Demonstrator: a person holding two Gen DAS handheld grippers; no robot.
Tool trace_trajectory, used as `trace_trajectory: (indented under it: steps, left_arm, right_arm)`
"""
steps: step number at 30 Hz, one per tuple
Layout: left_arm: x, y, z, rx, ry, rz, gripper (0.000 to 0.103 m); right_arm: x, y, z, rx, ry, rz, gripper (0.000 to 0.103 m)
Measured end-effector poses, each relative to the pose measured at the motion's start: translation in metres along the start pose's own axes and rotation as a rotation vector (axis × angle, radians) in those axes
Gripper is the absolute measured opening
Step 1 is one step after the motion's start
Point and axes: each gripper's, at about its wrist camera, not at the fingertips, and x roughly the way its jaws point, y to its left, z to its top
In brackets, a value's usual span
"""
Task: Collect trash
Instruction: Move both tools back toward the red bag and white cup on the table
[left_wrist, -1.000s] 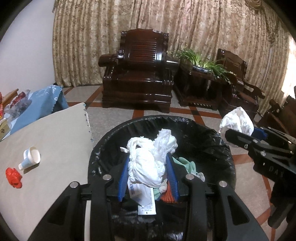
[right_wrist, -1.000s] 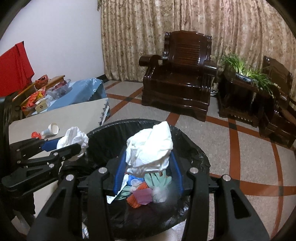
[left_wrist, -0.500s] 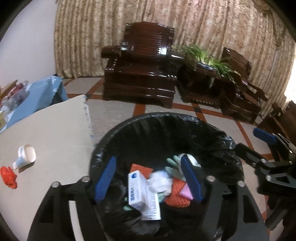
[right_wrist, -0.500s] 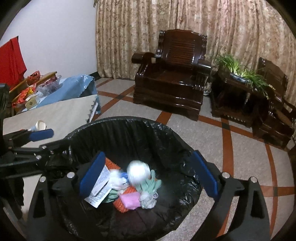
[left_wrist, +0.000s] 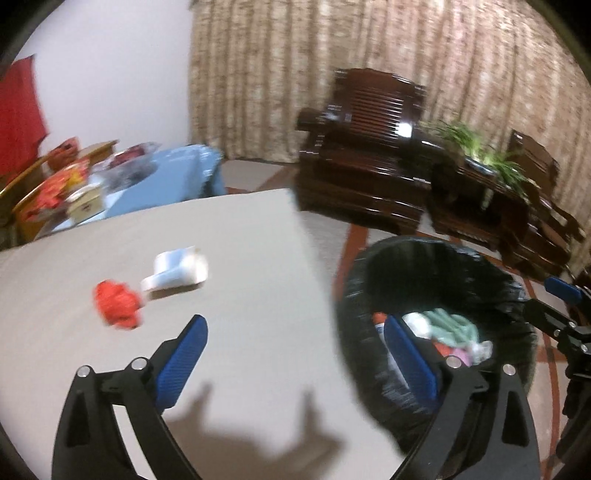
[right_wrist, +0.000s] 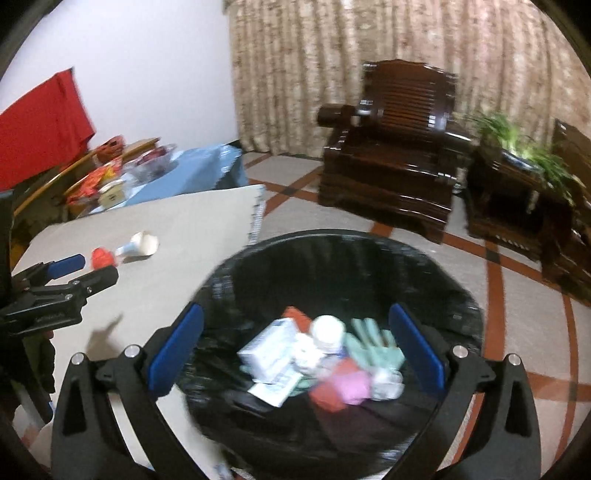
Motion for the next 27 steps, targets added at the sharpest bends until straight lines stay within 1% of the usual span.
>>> trace_trajectory:
  steps: [4, 6, 9, 12, 18, 21, 27]
  left_arm:
    - [-0.009, 0.042, -0.013, -0.045, 0.003, 0.085, 0.094]
    - [-0.012, 0.067, -0.02, -0.078, 0.005, 0.122, 0.094]
    - [-0.012, 0.096, -0.027, -0.111, 0.007, 0.169, 0.094]
    - [-0.009, 0.119, -0.029, -0.135, 0.001, 0.2, 0.094]
    - [0.005, 0.158, -0.021, -0.156, -0.006, 0.23, 0.094]
    - [0.016, 0.17, -0.018, -0.164, -0.003, 0.237, 0.094]
    - [0.05, 0.193, -0.013, -0.17, 0.027, 0.242, 0.094]
  right_arm:
    - [0.019, 0.038, 0.007, -0.042, 0.021, 0.073, 0.098]
    - [0.026, 0.053, 0.012, -0.059, 0.022, 0.096, 0.098]
    - [0.039, 0.079, 0.022, -0.093, 0.016, 0.126, 0.098]
    - [0.054, 0.102, 0.034, -0.117, -0.005, 0.148, 0.098]
    - [0.093, 0.141, 0.056, -0.132, -0.014, 0.173, 0.098]
    - [0.116, 0.161, 0.069, -0.152, -0.017, 0.173, 0.098]
    - [0.152, 0.183, 0.081, -0.165, -0.002, 0.168, 0.098]
